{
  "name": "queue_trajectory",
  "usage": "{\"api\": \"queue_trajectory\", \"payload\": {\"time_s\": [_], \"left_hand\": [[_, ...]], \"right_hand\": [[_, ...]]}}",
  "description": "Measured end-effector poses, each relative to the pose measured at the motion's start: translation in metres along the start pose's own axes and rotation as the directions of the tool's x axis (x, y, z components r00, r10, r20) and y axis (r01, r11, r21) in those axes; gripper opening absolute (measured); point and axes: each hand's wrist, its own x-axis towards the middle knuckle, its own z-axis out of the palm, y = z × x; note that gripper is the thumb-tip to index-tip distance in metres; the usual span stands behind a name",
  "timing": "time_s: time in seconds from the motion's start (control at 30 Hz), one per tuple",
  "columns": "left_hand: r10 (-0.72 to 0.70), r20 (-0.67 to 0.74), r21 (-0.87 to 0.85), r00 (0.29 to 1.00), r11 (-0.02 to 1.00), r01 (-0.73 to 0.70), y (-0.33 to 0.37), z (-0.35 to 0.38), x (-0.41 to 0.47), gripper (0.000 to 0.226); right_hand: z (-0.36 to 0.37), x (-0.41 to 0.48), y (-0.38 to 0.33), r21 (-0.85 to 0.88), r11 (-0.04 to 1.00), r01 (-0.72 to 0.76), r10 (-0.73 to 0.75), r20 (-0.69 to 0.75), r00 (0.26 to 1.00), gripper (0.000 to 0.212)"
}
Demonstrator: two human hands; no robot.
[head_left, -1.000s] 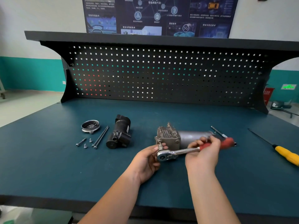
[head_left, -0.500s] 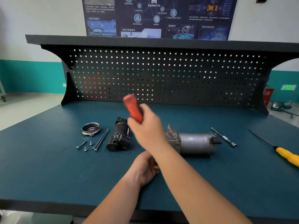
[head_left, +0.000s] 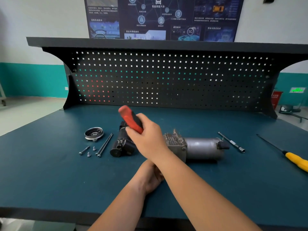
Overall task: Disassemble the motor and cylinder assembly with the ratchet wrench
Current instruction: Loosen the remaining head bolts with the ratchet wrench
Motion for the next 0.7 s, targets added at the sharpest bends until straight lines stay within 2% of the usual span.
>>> {"api": "queue_trajectory", "payload": {"time_s": [0.13, 0.23, 0.3, 0.4, 0.47, 0.6, 0.7], "left_hand": [[0.002, 0.049, 0.057, 0.999, 0.998, -0.005, 0.003, 0.005, -0.007, 0.026], [0.008, 0.060, 0.102, 0.998, 0.995, -0.014, 0.003, 0.005, -0.007, 0.020], [0.026, 0.068, 0.100, 0.997, 0.994, -0.032, 0.002, 0.005, -0.007, 0.010], [0.040, 0.065, 0.085, 0.997, 0.995, -0.046, 0.001, 0.005, -0.006, 0.009], [0.034, 0.077, 0.073, 0.996, 0.997, -0.040, 0.000, 0.005, -0.005, 0.014], [0.020, 0.069, 0.089, 0.997, 0.996, -0.026, 0.000, 0.007, -0.007, 0.014], [0.019, 0.035, 0.104, 0.999, 0.994, -0.023, 0.000, 0.007, -0.007, 0.012]], "right_hand": [[-0.019, 0.001, 0.001, 0.162, 0.987, 0.003, 0.029, -0.197, 0.980, 0.014], [-0.037, 0.002, 0.006, 0.378, 0.924, -0.062, 0.190, -0.311, 0.931, 0.015], [-0.050, -0.001, 0.011, 0.578, 0.814, -0.057, 0.330, -0.379, 0.865, 0.023], [-0.070, -0.009, 0.023, 0.784, 0.620, 0.033, 0.545, -0.460, 0.701, 0.020], [-0.081, -0.019, 0.036, 0.869, 0.487, 0.088, 0.677, -0.439, 0.591, 0.019], [-0.088, -0.049, 0.067, 0.960, 0.256, 0.109, 0.869, -0.278, 0.409, 0.022], [-0.083, -0.069, 0.083, 0.983, 0.130, 0.130, 0.918, -0.169, 0.359, 0.023]]}}
